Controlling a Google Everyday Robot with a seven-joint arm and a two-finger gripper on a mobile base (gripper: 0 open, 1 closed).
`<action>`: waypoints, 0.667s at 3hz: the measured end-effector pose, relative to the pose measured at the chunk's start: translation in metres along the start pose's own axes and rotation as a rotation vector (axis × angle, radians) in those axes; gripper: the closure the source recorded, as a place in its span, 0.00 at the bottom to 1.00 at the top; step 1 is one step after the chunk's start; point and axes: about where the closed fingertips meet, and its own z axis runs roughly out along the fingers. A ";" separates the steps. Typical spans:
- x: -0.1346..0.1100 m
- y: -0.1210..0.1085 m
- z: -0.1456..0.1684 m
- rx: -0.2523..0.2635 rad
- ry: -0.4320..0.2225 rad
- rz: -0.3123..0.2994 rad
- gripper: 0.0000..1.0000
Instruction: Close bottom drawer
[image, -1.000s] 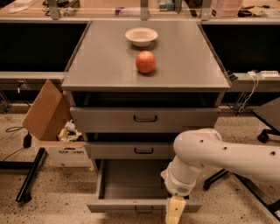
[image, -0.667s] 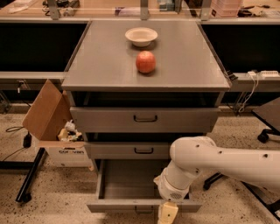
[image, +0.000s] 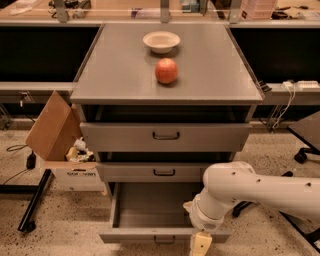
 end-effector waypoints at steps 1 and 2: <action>0.057 -0.034 0.017 0.071 -0.007 -0.015 0.00; 0.111 -0.075 0.053 0.087 -0.043 -0.062 0.00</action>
Offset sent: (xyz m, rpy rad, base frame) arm 0.0845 -0.1416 -0.1824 0.1151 -0.1225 0.0734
